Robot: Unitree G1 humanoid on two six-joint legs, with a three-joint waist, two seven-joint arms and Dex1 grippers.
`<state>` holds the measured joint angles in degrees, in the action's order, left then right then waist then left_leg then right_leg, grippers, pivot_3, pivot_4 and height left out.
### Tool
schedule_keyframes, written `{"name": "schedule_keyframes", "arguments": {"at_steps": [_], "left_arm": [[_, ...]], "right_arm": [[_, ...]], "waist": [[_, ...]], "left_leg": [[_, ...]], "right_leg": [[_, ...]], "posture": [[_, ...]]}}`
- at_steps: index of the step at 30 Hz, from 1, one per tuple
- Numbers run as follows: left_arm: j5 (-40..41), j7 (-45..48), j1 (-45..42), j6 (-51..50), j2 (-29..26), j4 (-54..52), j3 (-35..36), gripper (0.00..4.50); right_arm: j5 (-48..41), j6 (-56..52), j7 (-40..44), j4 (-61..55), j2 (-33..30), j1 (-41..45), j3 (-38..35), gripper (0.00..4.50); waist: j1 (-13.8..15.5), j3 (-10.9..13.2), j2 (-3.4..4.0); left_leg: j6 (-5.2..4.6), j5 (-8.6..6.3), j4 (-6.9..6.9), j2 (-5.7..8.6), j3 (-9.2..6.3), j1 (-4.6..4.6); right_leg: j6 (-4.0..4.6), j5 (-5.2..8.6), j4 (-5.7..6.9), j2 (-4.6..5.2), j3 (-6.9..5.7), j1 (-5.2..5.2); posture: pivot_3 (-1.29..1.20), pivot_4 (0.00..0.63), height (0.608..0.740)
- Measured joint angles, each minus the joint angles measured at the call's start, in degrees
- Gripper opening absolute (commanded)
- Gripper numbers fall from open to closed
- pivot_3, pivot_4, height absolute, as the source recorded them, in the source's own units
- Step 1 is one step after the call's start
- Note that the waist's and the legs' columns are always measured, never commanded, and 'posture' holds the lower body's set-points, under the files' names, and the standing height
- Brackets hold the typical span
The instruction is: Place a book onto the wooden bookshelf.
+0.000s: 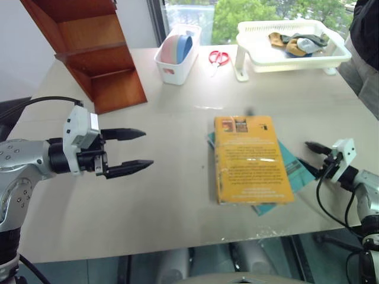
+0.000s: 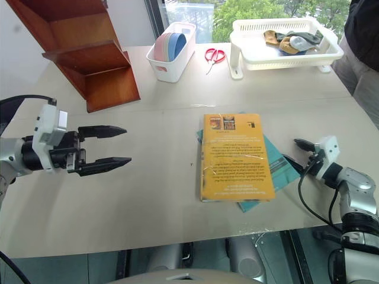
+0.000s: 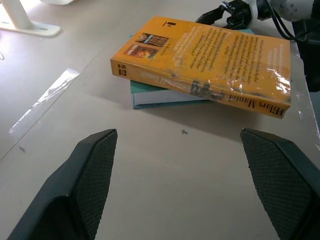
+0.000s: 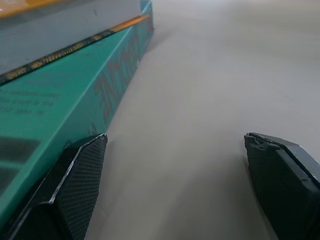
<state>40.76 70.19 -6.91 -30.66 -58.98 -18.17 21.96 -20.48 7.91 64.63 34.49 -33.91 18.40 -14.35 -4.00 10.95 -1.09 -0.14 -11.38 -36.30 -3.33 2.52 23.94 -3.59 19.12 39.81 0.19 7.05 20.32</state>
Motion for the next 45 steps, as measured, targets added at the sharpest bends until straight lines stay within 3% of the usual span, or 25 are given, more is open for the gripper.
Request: {"name": "schedule_keyframes", "arguments": {"at_steps": [7, 18, 23, 27, 34, 45], "left_arm": [[0.6, -0.7, 0.5, -0.5, 0.5, -1.2, 0.0, 4.16], [0.6, -1.6, 2.3, -0.4, 0.9, -1.3, 0.2, 4.16], [1.0, -1.6, 3.8, -0.4, 0.9, -1.4, 2.0, 4.16], [1.1, -0.9, 4.6, -0.3, 0.8, -1.4, 3.4, 4.16], [2.6, 2.8, 4.9, -0.5, -0.2, -1.3, 4.7, 4.16], [3.0, 5.2, 4.9, -1.2, -1.6, 0.0, 4.6, 4.16]], "right_arm": [[0.3, -0.6, 0.1, -1.2, 3.4, 2.7, 3.1, 4.5], [3.1, 3.6, 1.9, 8.7, 7.6, 12.7, 6.8, 4.5], [3.6, 5.8, 3.1, 11.1, 5.2, 15.0, 6.5, 4.5], [3.6, 6.1, 4.5, 10.9, -0.5, 17.0, 6.1, 4.5], [-1.1, -1.6, 15.6, -1.4, -5.4, 13.4, 6.0, 4.5], [-1.5, -10.3, 19.2, -17.8, -3.1, 8.3, 15.6, 4.5]], "waist": [[-0.1, 0.0, -0.01], [-0.2, 0.0, -0.02], [0.0, 0.0, -0.01], [0.0, 0.0, -0.01], [0.0, 0.0, -0.02], [0.0, 0.0, -0.02]], "left_leg": [[0.0, 0.0, 0.0, -0.01, 0.0, 0.0], [0.0, 0.0, 0.0, -0.01, -0.02, 0.0], [0.0, 0.0, 0.01, -0.01, -0.05, 0.01], [0.0, 0.0, 0.0, 0.0, -0.03, 0.01], [0.0, 0.0, 0.02, -0.02, -0.04, 0.01], [0.0, 0.0, 0.01, -0.01, -0.33, 0.08]], "right_leg": [[0.0, 0.0, 0.01, -0.02, -0.01, 0.01], [0.01, -0.01, 0.02, 0.0, -0.01, 0.03], [0.01, -0.01, 0.01, 0.04, -0.02, 0.03], [0.01, -0.01, 0.01, 0.11, -0.04, 0.03], [0.01, 0.0, 0.01, 0.04, -0.09, 0.03], [0.01, 0.0, 0.03, 0.07, -0.09, 0.12]], "posture": [[0.0, 0.15, 0.74], [0.0, 0.15, 0.74], [0.0, 0.15, 0.74], [0.0, 0.15, 0.74], [0.0, 0.15, 0.74], [0.0, 0.15, 0.74]]}}
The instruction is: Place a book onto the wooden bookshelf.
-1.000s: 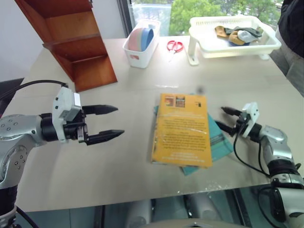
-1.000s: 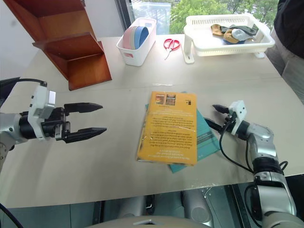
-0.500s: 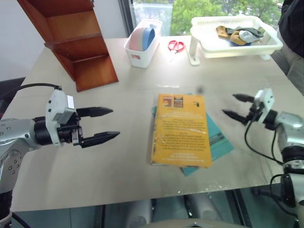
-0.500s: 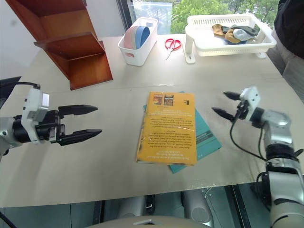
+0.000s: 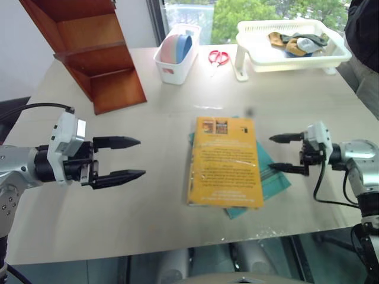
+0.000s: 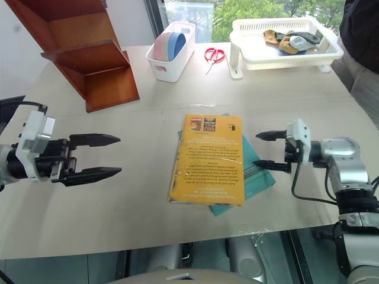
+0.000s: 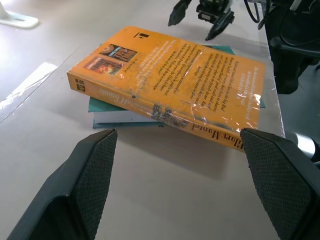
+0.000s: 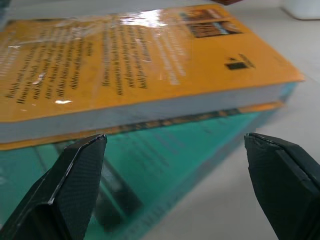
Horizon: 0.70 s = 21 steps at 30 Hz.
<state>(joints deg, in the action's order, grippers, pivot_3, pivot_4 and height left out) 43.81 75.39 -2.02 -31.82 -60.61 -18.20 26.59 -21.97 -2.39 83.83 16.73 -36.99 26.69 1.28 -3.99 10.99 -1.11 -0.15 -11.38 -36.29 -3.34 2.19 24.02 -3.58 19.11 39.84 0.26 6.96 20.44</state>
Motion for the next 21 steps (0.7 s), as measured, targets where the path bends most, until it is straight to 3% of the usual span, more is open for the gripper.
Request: {"name": "schedule_keyframes", "arguments": {"at_steps": [13, 21], "left_arm": [[-1.3, 0.4, 1.0, 0.2, 0.0, 0.3, 0.0, 4.16], [3.1, -0.1, 1.1, -4.8, 3.9, 4.4, -1.0, 4.16]], "right_arm": [[4.0, 4.5, 1.1, 6.6, 5.2, 7.5, 5.5, 4.5], [4.8, 6.9, 1.0, 7.7, 3.1, 8.4, 4.7, 4.5]], "waist": [[0.1, 0.0, 0.01], [0.3, 0.0, 0.04]], "left_leg": [[0.01, 0.01, -0.15, 0.01, -0.5, 0.76], [0.01, 0.02, -0.2, 0.07, -0.74, 0.78]], "right_leg": [[0.02, -0.01, 0.02, 0.01, -0.48, 0.52], [0.01, 0.0, 0.05, 0.21, -0.76, 0.44]], "posture": [[0.0, 0.15, 0.74], [0.0, 0.15, 0.74]]}}
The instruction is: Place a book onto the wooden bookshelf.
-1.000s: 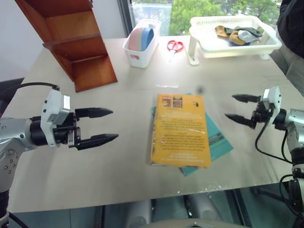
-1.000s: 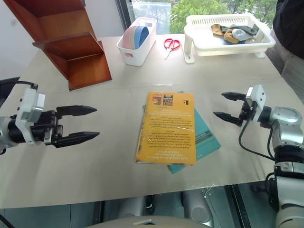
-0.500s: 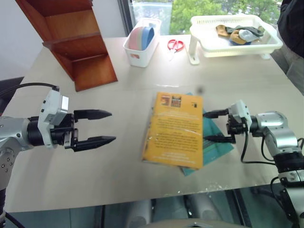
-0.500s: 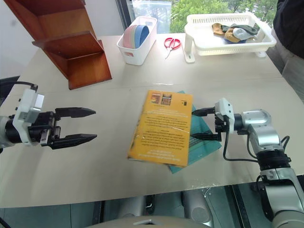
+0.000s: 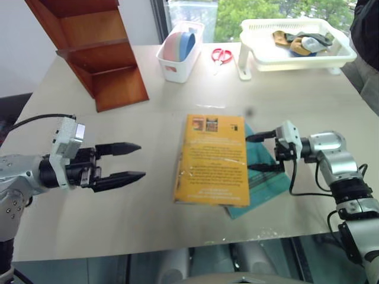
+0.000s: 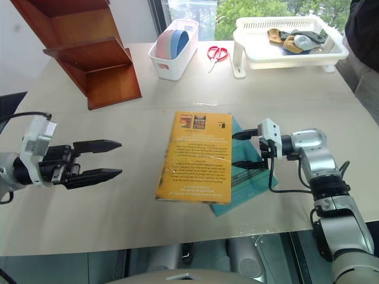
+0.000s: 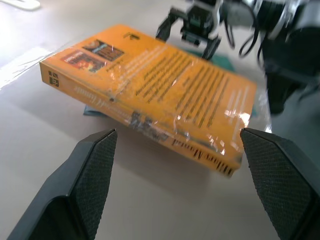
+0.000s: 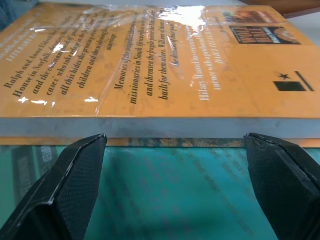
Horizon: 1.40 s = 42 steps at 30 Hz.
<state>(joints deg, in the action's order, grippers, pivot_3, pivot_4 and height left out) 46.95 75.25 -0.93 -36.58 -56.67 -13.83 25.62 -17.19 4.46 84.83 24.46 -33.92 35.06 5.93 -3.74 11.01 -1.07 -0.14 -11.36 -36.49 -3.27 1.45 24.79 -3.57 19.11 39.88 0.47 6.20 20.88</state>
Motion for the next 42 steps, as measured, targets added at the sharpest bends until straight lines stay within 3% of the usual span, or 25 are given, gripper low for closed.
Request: {"name": "schedule_keyframes", "arguments": {"at_steps": [5, 10, 16, 24, 33, 34, 36, 42], "left_arm": [[-0.7, 1.3, -4.9, -4.2, 1.9, 9.8, -8.8, 4.16], [-0.6, 1.7, -12.6, -9.2, 5.8, 15.7, -15.3, 4.16], [1.5, 2.4, -20.6, -24.2, 8.8, 24.0, -21.9, 4.16], [-0.6, 6.5, -28.7, -27.8, 14.6, 33.5, -28.7, 4.16], [-3.2, 10.3, -37.0, -28.2, 21.8, 44.5, -31.2, 4.16], [-3.5, 10.9, -37.2, -28.2, 22.1, 44.8, -31.3, 3.76], [-3.7, 11.8, -37.3, -29.0, 22.3, 45.2, -31.2, 3.37], [-4.3, 14.3, -38.7, -30.4, 22.2, 47.3, -30.8, 0.44]], "right_arm": [[-8.3, -8.8, -0.6, -15.5, -10.2, -8.5, -8.4, 4.5], [-19.4, -21.8, -4.0, -32.0, -15.1, -16.5, -15.4, 4.5], [-39.3, -41.3, -10.0, -48.4, -23.5, -29.8, -33.0, 4.5], [-41.9, -44.5, -14.1, -53.8, -23.6, -37.5, -40.5, 4.5], [-44.0, -45.8, -15.7, -56.1, -23.6, -41.5, -45.4, 4.5], [-44.0, -45.9, -15.8, -56.1, -23.7, -41.6, -45.7, 4.5], [-44.3, -46.1, -16.0, -56.2, -23.7, -41.9, -46.1, 4.5], [-45.3, -46.7, -16.8, -57.2, -23.8, -42.0, -47.1, 4.5]], "waist": [[1.4, 0.0, 0.07], [1.6, 0.0, 0.04], [1.4, 0.0, -0.03], [1.6, -0.1, -0.09], [1.6, -0.1, -0.07], [1.6, -0.1, -0.07], [1.6, -0.1, -0.07], [1.7, -0.1, -0.07]], "left_leg": [[0.0, 0.0, 0.0, 0.09, -0.16, 0.05], [0.02, 0.02, -0.13, 0.11, -0.31, 0.04], [0.01, 0.02, -0.15, 0.2, -0.41, 0.14], [0.0, 0.02, -0.4, 0.24, -0.4, 0.28], [0.0, 0.02, -0.82, 0.26, -0.71, 0.91], [0.0, 0.02, -0.82, 0.26, -0.72, 0.9], [0.01, 0.02, -0.82, 0.25, -0.76, 0.91], [0.0, 0.02, -0.83, 0.26, -0.82, 0.91]], "right_leg": [[0.01, 0.02, -0.05, 0.08, -0.2, -0.13], [0.0, 0.02, -0.01, 0.02, -0.34, -0.24], [-0.01, 0.02, -0.07, 0.01, -0.41, -0.26], [-0.01, 0.02, -0.04, -0.06, -0.49, -0.29], [-0.01, 0.02, -0.04, -0.16, -0.89, -0.05], [-0.01, 0.02, -0.04, -0.16, -0.9, -0.05], [-0.01, 0.02, -0.03, -0.17, -0.93, -0.05], [-0.01, 0.02, -0.03, -0.17, -0.99, -0.09]], "posture": [[0.0, 0.15, 0.74], [0.0, 0.15, 0.74], [0.0, 0.15, 0.74], [0.0, 0.15, 0.74], [0.0, 0.15, 0.74], [0.0, 0.15, 0.74], [0.0, 0.15, 0.74], [0.0, 0.15, 0.74]]}}
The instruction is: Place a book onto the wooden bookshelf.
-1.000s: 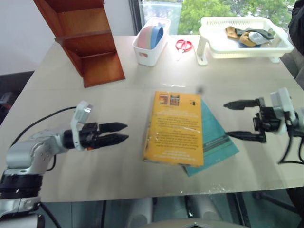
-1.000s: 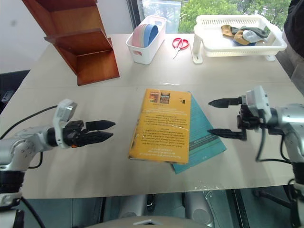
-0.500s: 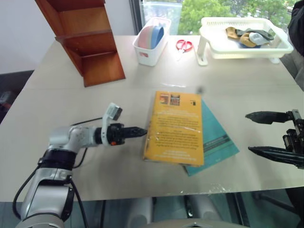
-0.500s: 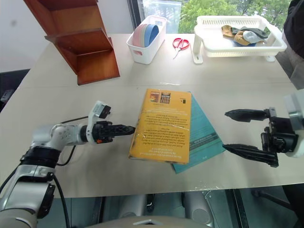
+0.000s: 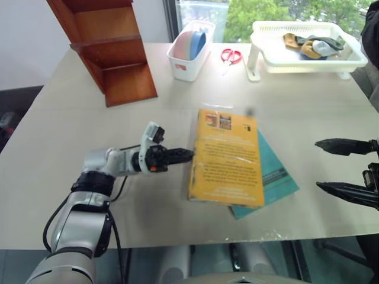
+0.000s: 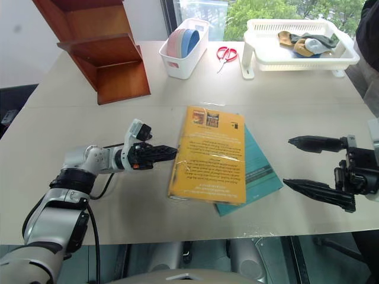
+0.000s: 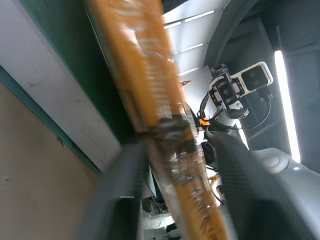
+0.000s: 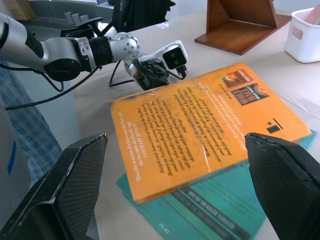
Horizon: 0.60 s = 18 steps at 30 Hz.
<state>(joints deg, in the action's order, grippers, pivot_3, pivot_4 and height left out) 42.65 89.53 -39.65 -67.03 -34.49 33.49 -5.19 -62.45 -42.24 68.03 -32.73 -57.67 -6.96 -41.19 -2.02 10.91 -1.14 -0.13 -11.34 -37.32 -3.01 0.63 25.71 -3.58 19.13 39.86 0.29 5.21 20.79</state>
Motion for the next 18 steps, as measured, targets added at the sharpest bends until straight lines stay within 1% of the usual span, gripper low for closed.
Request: {"name": "schedule_keyframes", "arguments": {"at_steps": [1, 10, 17, 18], "left_arm": [[-0.2, 0.2, 0.0, 0.0, 0.0, 0.2, 0.1, 0.1], [-2.0, 0.2, 0.2, 0.7, 0.4, 0.4, 0.1, 0.1], [-5.0, 0.2, 3.3, 8.3, 0.7, -2.8, -0.5, 0.1], [-5.6, 0.3, 3.3, 9.2, 0.7, -2.9, -1.0, 0.61]], "right_arm": [[-0.1, 0.0, 0.0, 0.0, 0.0, 0.0, 0.0, 4.5], [1.2, 0.4, 0.1, 0.8, -0.3, 1.2, 0.4, 4.5], [2.5, 1.2, 0.4, 1.3, -0.3, 1.5, 1.1, 4.5], [2.6, 1.3, 0.5, 1.3, -0.3, 1.7, 1.2, 4.5]], "waist": [[0.0, 0.0, 0.0], [0.0, 0.0, 0.0], [0.1, 0.0, 0.04], [0.1, 0.0, 0.07]], "left_leg": [[0.0, 0.0, 0.0, 0.0, 0.0, 0.0], [0.0, 0.0, -0.01, 0.0, -0.04, 0.01], [0.01, 0.01, -0.02, -0.01, -0.07, -0.01], [0.01, 0.01, -0.03, -0.01, -0.07, -0.02]], "right_leg": [[0.0, 0.0, 0.0, 0.0, -0.01, 0.0], [0.0, 0.0, 0.0, 0.0, -0.05, -0.01], [0.01, 0.0, 0.01, 0.01, -0.08, -0.04], [0.01, 0.0, 0.01, 0.01, -0.08, -0.05]], "posture": [[0.0, 0.15, 0.74], [0.0, 0.15, 0.74], [0.0, 0.15, 0.74], [0.0, 0.15, 0.74]]}}
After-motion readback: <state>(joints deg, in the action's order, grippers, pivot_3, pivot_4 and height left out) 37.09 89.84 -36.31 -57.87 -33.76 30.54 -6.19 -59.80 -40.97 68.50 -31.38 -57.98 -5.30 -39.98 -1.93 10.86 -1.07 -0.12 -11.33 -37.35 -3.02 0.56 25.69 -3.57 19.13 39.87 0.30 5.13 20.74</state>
